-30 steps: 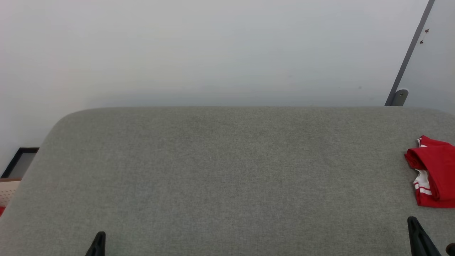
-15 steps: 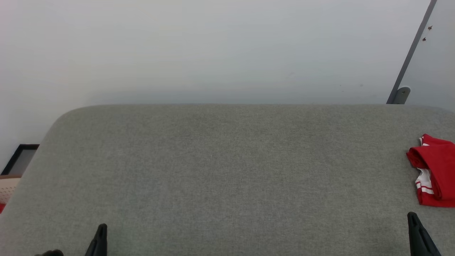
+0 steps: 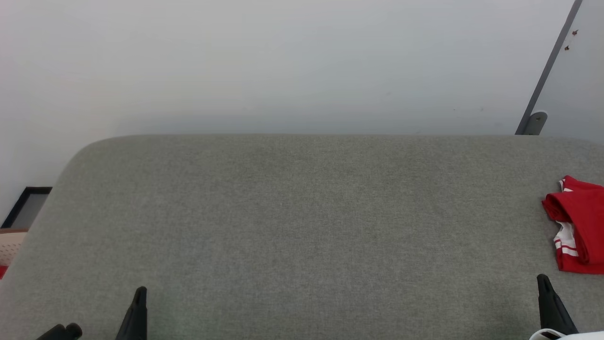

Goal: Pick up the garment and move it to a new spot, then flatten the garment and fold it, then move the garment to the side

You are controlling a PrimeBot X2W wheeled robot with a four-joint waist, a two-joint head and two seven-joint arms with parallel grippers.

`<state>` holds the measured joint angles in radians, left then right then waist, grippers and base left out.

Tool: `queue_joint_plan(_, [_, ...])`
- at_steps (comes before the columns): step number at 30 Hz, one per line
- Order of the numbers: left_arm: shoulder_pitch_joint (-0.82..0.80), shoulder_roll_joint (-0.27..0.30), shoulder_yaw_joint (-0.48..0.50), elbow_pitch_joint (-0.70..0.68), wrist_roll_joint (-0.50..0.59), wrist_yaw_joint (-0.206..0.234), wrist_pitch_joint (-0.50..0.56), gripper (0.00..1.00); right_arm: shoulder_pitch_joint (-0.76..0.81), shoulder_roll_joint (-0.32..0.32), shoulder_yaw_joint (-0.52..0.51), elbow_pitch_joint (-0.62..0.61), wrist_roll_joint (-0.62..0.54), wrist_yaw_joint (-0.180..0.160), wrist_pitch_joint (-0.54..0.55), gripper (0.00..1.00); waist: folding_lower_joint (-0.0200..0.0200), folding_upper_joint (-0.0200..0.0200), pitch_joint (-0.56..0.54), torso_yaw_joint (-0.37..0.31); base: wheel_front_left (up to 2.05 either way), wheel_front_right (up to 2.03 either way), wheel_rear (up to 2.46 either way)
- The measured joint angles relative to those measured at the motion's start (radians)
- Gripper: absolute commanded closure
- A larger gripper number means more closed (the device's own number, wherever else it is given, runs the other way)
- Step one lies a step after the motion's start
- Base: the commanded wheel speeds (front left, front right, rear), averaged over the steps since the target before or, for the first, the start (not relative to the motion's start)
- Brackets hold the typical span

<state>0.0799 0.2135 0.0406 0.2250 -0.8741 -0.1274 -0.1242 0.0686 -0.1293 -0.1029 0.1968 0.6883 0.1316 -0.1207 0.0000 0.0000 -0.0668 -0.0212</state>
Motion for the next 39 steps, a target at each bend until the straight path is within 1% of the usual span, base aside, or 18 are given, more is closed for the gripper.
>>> queue_joint_plan(28, [-0.073, -0.065, 0.030, 0.009, -0.291, 0.000, 0.095, 1.00, -0.065, 0.031, -0.005, 0.020, 0.366, 0.000, 0.094, 1.00, 0.0000, 0.0000, 0.021, 0.006, 0.00, 0.00, 0.00])
queue_joint_plan(39, [-0.097, -0.085, 0.038, 0.011, -0.382, 0.000, 0.124, 1.00, -0.086, 0.041, -0.006, 0.025, 0.480, 0.000, 0.122, 1.00, 0.0000, 0.0000, 0.029, 0.009, 0.00, 0.00, 0.00])
